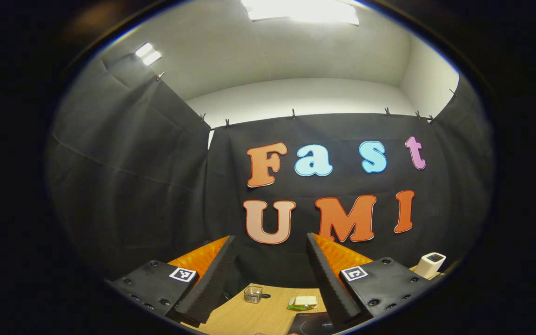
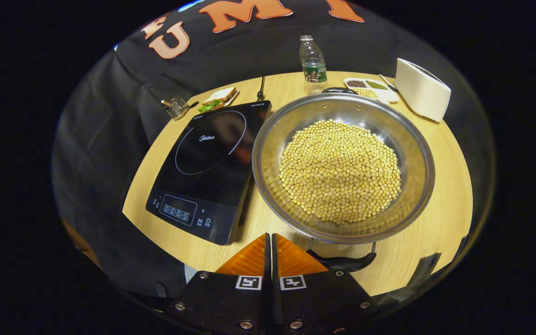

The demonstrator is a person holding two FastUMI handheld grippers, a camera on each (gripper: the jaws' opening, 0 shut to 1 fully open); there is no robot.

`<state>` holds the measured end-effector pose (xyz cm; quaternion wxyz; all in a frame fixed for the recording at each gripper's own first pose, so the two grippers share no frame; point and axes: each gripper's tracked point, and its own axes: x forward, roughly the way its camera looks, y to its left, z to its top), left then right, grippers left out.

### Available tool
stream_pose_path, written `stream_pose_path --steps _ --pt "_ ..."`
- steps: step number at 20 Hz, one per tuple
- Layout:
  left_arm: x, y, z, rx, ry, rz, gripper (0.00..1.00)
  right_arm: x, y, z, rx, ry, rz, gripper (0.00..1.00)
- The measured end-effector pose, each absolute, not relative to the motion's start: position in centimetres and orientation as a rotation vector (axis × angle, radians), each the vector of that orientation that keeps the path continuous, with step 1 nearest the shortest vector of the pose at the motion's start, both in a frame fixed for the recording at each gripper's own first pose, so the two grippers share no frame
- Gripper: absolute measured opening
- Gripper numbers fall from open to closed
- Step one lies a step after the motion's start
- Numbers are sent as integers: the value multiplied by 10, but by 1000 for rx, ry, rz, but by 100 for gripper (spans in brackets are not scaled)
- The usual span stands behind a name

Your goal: First push the handle of the pot to place it horizontally, then grasp the pot with both hands and set it on the induction cooktop.

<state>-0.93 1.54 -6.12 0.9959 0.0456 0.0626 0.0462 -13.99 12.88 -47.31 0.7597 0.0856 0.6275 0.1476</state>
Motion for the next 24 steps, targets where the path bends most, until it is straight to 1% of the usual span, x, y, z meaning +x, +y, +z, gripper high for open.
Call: stream_pose_path --steps 4,6,11,14,24 --pt "-8 16 -65 96 132 96 98 -139 121 -486 204 1399 292 0" --pt "-8 16 -68 97 136 95 97 -142 124 -486 250 1419 295 0" --pt "-5 11 -80 91 167 86 97 -144 116 -489 269 1430 280 0" --pt "-3 8 -84 88 174 85 99 -142 103 -490 290 1432 248 0" --pt "5 -1 -102 97 198 75 97 -133 53 -497 242 1418 136 0"
